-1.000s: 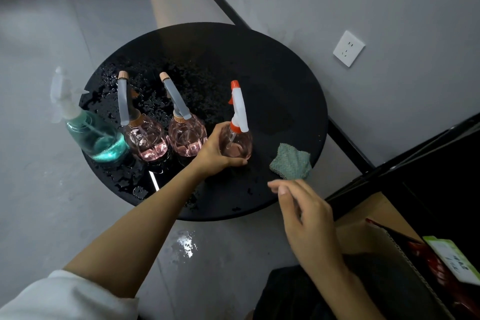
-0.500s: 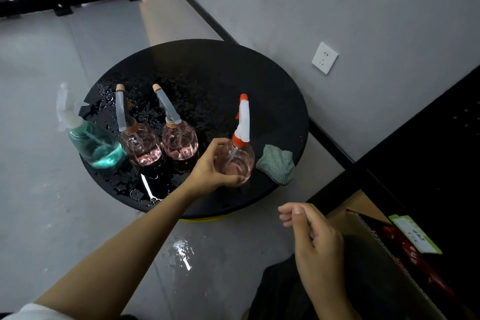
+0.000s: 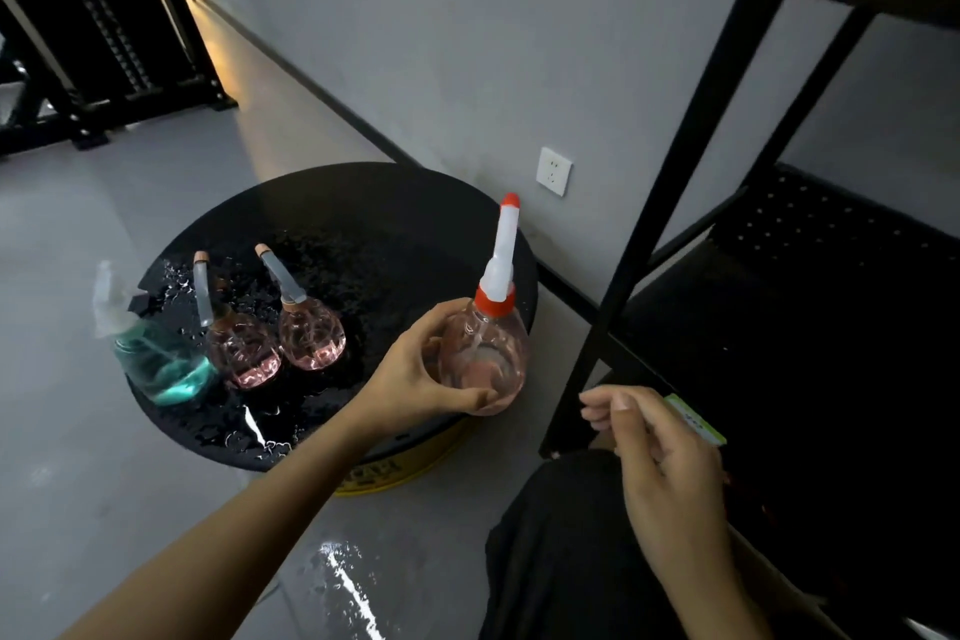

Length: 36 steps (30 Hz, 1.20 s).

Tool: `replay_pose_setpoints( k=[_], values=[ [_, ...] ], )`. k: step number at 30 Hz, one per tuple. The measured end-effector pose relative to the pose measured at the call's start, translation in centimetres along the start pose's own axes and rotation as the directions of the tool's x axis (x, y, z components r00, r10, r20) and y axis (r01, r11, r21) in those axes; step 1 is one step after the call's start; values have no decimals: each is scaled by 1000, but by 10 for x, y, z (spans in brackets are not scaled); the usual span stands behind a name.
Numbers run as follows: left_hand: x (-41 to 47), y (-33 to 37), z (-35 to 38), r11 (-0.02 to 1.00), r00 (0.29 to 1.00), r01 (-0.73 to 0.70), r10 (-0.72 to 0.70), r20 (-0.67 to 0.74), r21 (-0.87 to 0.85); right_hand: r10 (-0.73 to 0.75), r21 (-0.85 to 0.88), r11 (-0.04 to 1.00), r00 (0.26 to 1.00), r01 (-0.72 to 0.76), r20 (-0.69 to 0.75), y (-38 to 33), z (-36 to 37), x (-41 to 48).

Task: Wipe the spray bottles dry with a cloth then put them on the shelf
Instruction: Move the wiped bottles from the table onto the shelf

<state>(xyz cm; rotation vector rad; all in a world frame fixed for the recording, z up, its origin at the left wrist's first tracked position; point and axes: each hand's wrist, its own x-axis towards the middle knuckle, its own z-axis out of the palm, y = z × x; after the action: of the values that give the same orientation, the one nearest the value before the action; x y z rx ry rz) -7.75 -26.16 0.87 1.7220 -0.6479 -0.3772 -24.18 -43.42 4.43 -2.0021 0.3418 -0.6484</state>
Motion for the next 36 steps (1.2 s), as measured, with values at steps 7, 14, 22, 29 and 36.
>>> replay_pose_setpoints(
  k=[7,14,22,29,36],
  values=[
    [9,58,64,992,980,-120,124,159,-32,-73,-81,995,990,64,-120,-11,-70,2],
    [42,92,147,973,940,-154,199,277,-174,-31,-121,993,970,1,-242,0,-136,-5],
    [121,94,217,985,901,-110,157,404,-136,133,-11,989,923,-146,-361,31,-178,-22],
    [187,77,265,992,863,-64,111,492,-112,181,56,983,904,-173,-387,59,-183,-15],
    [212,59,299,992,842,-8,74,535,-123,203,24,977,890,-212,-408,77,-181,-4]
  ],
)
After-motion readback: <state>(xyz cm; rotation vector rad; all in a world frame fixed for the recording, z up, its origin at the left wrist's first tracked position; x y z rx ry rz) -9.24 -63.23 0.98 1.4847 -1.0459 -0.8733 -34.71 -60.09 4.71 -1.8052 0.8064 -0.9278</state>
